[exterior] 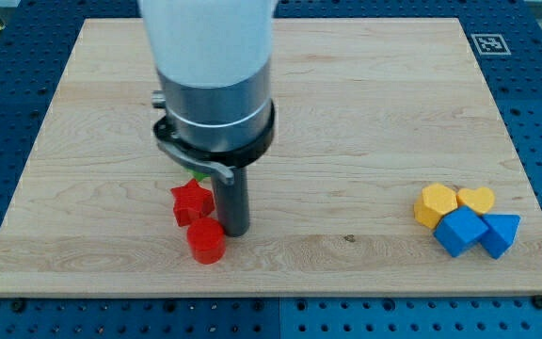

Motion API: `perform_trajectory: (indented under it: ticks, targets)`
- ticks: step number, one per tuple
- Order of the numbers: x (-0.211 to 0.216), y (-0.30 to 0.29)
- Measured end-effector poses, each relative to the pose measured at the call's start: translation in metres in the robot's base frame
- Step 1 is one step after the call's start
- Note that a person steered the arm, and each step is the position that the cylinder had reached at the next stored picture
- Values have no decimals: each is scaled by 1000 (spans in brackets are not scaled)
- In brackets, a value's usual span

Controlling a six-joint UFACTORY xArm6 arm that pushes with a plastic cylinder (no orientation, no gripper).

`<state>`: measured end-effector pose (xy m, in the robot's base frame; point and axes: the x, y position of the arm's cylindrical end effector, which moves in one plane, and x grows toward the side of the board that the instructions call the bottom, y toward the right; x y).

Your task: Slide the red circle below the red star

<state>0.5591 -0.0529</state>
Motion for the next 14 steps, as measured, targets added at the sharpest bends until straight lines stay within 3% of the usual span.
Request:
perform_trajectory:
  ticks: [6,8,12,14]
  targets:
    - [0,21]
    - [25,2]
    - [25,-14]
    - [25,59]
